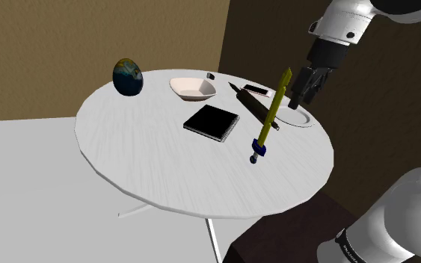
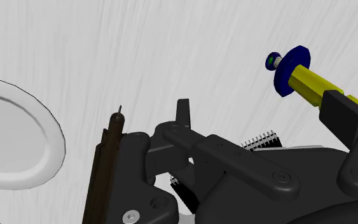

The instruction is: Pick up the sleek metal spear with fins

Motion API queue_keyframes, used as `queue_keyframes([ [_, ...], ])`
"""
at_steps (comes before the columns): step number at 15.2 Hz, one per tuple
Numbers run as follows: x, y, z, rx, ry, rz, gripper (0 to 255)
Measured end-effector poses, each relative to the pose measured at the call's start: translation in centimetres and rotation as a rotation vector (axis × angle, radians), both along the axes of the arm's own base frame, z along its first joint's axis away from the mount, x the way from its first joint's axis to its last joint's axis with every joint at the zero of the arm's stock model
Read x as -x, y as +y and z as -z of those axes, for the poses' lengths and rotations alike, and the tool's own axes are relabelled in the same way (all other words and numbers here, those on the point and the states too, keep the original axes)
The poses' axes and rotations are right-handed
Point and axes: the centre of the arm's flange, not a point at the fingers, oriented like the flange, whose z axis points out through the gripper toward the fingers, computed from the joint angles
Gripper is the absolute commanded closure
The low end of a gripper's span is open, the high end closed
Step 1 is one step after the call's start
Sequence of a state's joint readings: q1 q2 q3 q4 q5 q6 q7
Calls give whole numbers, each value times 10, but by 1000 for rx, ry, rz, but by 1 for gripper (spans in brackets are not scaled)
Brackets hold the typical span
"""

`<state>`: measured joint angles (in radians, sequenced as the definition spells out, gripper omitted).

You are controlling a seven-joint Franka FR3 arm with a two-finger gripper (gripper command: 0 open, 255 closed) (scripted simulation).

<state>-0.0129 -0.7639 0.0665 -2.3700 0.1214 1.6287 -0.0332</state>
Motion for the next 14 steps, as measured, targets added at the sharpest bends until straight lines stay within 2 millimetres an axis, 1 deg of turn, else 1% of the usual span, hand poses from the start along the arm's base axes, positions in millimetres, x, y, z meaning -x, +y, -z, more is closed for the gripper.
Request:
queue_keyframes([
  [1, 0, 0, 0, 0, 0, 0, 0],
  [4, -24, -8, 12, 7, 2, 26, 0],
  [7, -54, -18, 24, 16, 4, 62, 0],
  [9, -75, -28, 34, 22, 5, 87, 0],
  [11, -98, -40, 40, 29, 6, 112, 0],
  [13, -120, -53, 53, 36, 8, 137, 0],
  [14, -129, -56, 59, 39, 9, 150, 0],
])
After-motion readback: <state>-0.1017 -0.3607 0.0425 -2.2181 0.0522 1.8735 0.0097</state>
